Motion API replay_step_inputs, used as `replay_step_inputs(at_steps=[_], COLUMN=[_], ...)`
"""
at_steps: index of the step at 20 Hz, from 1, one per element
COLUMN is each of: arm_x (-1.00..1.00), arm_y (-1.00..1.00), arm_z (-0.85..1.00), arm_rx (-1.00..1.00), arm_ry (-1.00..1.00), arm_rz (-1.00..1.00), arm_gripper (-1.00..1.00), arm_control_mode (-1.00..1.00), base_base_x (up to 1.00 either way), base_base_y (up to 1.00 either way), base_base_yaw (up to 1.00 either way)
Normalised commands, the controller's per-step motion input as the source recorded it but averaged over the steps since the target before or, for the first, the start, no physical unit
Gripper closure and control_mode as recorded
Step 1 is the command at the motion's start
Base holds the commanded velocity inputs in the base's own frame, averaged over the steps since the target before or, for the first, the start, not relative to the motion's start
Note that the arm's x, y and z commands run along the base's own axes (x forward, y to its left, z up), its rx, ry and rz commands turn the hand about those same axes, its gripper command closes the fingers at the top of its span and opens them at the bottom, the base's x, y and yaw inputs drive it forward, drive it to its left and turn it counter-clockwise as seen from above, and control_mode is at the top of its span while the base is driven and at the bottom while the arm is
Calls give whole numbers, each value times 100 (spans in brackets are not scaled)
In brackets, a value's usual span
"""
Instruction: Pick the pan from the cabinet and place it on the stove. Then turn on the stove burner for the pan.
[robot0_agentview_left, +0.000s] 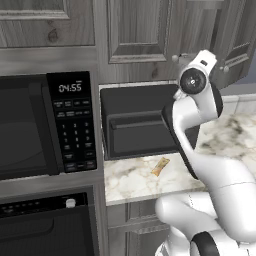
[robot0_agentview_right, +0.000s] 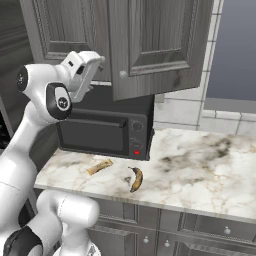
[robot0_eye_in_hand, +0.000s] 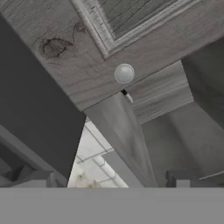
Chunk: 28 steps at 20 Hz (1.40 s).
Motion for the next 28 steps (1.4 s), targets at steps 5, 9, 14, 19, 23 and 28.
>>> replay_step_inputs(at_steps=[5, 9, 14, 19, 23, 28], arm_x=[55, 50, 42, 23, 0, -30], arm_y=[0, -3, -15, -38, -52, -56], arm_z=[-14, -12, -10, -2, 0, -1], arm_rx=[-12, -9, -7, -5, -1, 0], arm_ry=[14, 12, 11, 10, 6, 2], arm_rz=[-5, -5, -4, -4, -9, -11], arm_gripper=[-100, -100, -100, -100, -100, -100], arm_control_mode=[-100, -100, -100, -100, -100, -100], base_base_x=[0, 0, 0, 0, 0, 0], base_base_y=[0, 0, 0, 0, 0, 0], base_base_yaw=[0, 0, 0, 0, 0, 0])
